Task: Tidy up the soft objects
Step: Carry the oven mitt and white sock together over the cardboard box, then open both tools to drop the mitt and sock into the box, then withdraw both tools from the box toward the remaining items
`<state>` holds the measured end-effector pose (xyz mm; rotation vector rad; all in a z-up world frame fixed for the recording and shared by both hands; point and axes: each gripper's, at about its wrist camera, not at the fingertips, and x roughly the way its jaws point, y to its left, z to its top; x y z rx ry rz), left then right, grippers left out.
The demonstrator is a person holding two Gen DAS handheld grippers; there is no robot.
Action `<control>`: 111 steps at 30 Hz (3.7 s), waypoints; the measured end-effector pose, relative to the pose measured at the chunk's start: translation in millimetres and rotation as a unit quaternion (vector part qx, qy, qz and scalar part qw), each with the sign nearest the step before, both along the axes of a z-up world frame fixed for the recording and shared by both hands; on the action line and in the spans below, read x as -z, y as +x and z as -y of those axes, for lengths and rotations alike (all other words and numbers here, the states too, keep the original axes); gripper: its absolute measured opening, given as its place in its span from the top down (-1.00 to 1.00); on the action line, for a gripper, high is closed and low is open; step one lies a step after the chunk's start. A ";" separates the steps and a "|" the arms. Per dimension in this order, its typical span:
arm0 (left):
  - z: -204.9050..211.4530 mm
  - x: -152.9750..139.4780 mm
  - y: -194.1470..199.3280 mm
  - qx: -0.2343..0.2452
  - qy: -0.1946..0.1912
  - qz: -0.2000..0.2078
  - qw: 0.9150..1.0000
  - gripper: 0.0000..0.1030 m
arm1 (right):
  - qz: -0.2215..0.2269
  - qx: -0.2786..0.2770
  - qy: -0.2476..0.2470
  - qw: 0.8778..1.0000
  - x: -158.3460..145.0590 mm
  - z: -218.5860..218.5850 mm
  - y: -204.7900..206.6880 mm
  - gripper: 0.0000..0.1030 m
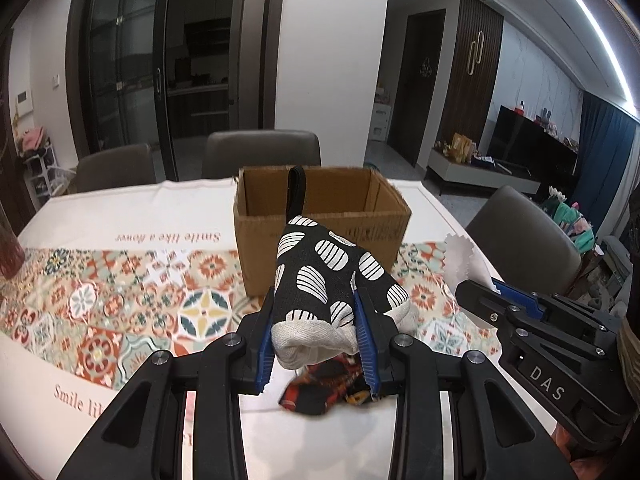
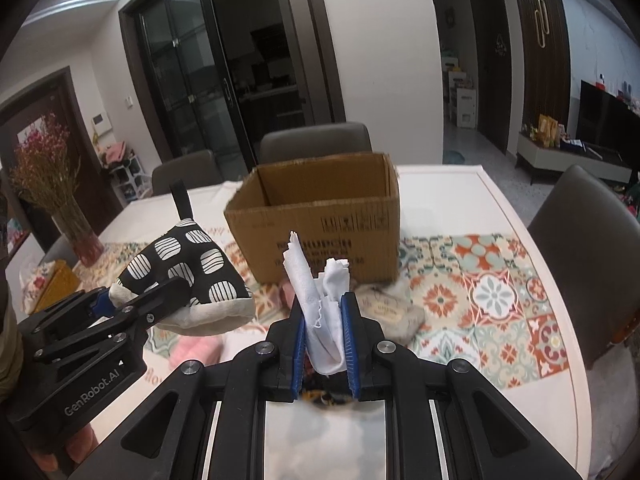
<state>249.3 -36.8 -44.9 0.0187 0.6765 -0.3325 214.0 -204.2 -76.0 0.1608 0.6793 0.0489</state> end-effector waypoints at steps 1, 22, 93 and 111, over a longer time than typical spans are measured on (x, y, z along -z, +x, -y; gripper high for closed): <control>-1.0 -3.0 2.5 -0.001 -0.001 0.005 1.000 0.32 | 0.006 0.001 0.001 1.000 -3.2 -0.3 2.0 0.65; 2.6 -36.7 79.1 -0.012 0.001 0.077 0.997 0.32 | 0.088 0.011 -0.008 0.996 -54.3 3.4 78.0 0.65; 8.9 -5.2 158.1 -0.029 0.043 -0.037 0.998 -0.34 | -0.022 0.035 -0.034 0.999 -27.2 22.6 181.4 -0.09; -27.1 -17.7 76.7 -0.080 0.061 0.008 0.995 -0.39 | -0.008 0.045 -0.035 0.998 -39.6 -2.3 110.3 -0.27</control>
